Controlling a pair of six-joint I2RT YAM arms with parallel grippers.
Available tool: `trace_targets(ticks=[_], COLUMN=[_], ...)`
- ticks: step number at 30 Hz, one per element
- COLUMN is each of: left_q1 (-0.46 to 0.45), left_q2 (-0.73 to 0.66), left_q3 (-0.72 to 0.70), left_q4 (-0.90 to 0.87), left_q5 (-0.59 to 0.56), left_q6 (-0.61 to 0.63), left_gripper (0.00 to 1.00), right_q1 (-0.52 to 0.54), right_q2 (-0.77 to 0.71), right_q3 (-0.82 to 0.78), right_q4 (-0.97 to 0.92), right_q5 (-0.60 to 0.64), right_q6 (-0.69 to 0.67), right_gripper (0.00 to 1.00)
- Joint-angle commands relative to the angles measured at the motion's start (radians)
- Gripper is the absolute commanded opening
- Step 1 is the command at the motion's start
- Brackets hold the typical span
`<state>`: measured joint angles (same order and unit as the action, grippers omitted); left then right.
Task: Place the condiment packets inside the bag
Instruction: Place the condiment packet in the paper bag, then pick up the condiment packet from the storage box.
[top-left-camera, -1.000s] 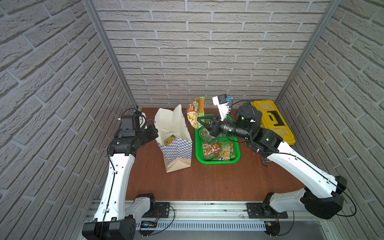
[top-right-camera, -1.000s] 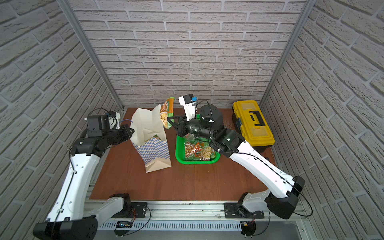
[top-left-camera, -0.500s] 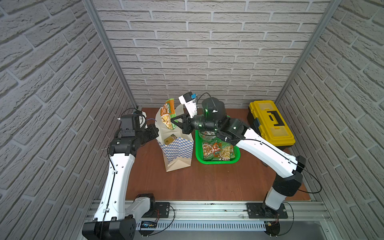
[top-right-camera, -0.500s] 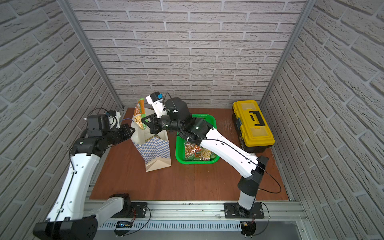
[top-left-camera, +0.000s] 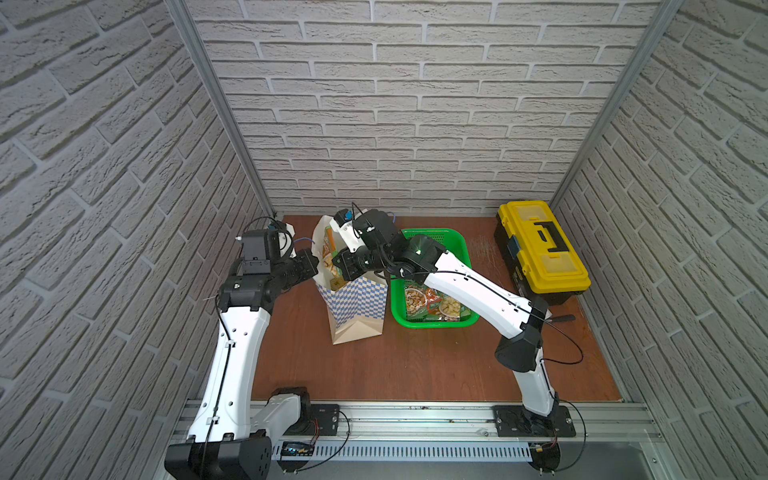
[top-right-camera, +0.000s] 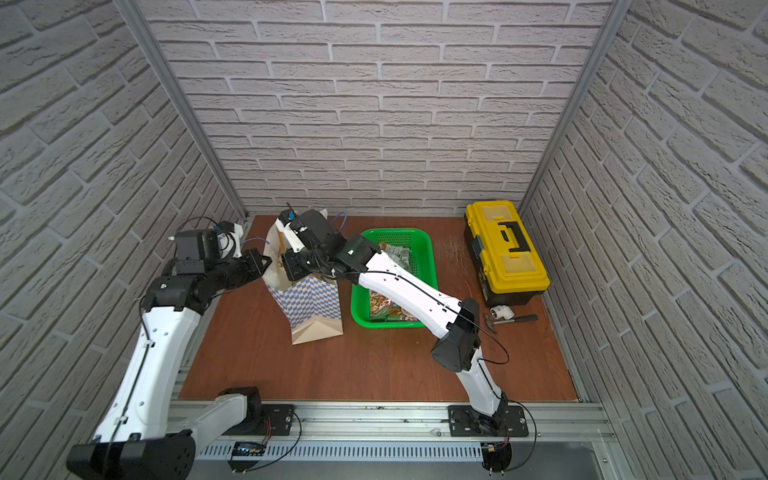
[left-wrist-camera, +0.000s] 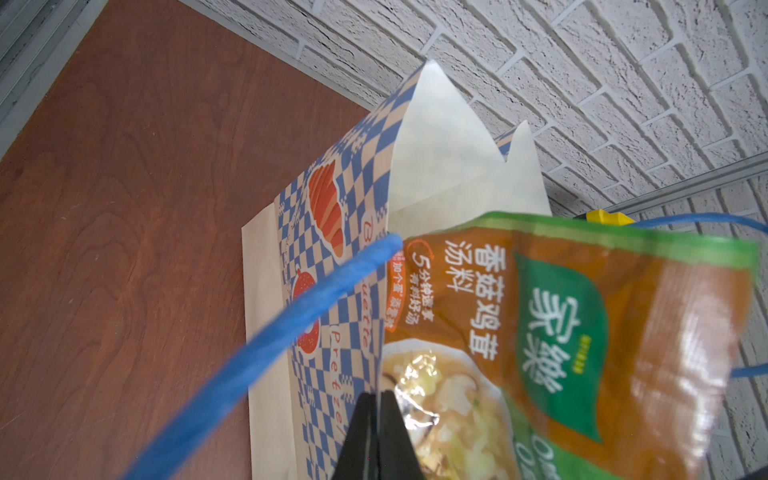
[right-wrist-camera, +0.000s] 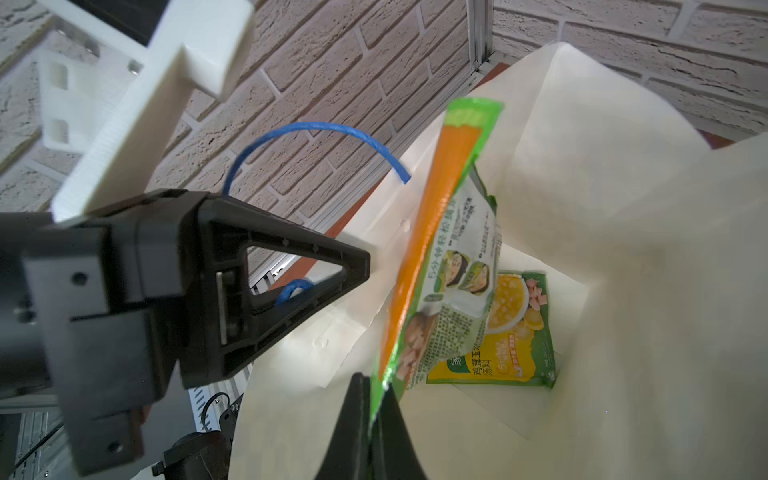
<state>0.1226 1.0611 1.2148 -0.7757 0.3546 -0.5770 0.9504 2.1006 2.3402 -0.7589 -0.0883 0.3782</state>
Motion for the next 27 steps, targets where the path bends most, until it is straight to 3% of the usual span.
trace_targets(ticks=[1, 7, 15, 22, 27], left_q1=[-0.004, -0.004, 0.003, 0.051, 0.072], left_q2=[-0.015, -0.01, -0.001, 0.044, 0.03], left_q3=[-0.005, -0.005, -0.032, -0.031, -0.013], left_q4=[0.073, 0.076, 0.115, 0.118, 0.09], left_q5=[0.015, 0.0, -0.04, 0.017, 0.015], left_q6=[0.018, 0.03, 0.058, 0.07, 0.08], left_gripper=[0.0, 0.0, 0.0, 0.0, 0.45], right_q1=[0.007, 0.008, 0.007, 0.007, -0.01], right_q2=[0.012, -0.01, -0.106, -0.284, -0.435], right_q3=[0.066, 0.08, 0.062, -0.091, -0.257], right_q4=[-0.023, -0.045, -0.057, -0.013, 0.03], right_q5=[0.025, 0.05, 0.082, 0.106, 0.113], right_q6=[-0.019, -0.025, -0.043, -0.051, -0.048], right_gripper=[0.19, 0.54, 0.66, 0.77, 0.82])
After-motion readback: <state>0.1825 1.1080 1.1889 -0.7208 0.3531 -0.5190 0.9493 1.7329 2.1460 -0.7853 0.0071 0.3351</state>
